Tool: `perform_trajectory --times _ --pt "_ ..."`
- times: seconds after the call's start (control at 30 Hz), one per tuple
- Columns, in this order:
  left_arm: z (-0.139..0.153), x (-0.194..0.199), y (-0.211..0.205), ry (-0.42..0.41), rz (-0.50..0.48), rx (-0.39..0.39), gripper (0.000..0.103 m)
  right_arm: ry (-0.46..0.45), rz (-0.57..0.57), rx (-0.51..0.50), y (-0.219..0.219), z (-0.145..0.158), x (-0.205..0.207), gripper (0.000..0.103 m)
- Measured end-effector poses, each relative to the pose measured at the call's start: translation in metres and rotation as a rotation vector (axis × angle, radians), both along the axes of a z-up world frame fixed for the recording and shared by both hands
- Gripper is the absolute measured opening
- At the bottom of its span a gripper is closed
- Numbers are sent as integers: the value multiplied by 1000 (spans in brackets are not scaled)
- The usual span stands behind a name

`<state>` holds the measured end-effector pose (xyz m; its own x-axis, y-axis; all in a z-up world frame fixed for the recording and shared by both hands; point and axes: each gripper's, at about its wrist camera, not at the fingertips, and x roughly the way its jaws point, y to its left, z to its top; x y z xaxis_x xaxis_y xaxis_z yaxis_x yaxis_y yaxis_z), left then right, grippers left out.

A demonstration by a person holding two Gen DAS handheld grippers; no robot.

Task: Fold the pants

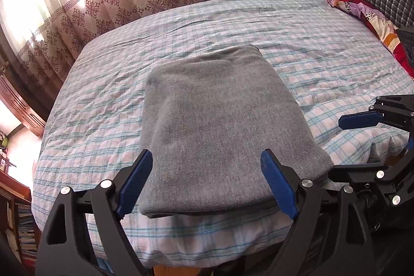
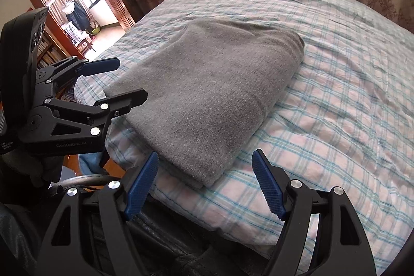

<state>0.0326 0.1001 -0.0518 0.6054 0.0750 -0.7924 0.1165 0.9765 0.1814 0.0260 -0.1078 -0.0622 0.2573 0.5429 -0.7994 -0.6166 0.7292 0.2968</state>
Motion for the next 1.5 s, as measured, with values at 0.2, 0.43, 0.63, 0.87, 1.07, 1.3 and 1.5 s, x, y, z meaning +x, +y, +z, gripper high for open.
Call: perform_trajectory --times 0.2,0.43,0.63,0.87,1.07,1.3,1.5 --pt "4 -4 1 -11 17 16 97 -118 -39 14 -4 18 -6 79" --pt "9 -5 2 -28 47 37 97 -225 -79 -9 -5 27 -10 81" --pt "12 -5 6 -30 67 18 97 -220 -63 -37 1 23 -16 81" --pt "9 -5 4 -21 54 20 97 -214 -26 -54 10 18 -22 81" --pt "-1 6 20 38 69 -72 97 -118 -81 -9 -2 9 -4 81" --pt "-15 38 57 91 122 -187 97 9 -183 56 -17 -9 38 82" --pt "-36 75 97 176 169 -374 98 107 -263 125 -18 -24 76 83"
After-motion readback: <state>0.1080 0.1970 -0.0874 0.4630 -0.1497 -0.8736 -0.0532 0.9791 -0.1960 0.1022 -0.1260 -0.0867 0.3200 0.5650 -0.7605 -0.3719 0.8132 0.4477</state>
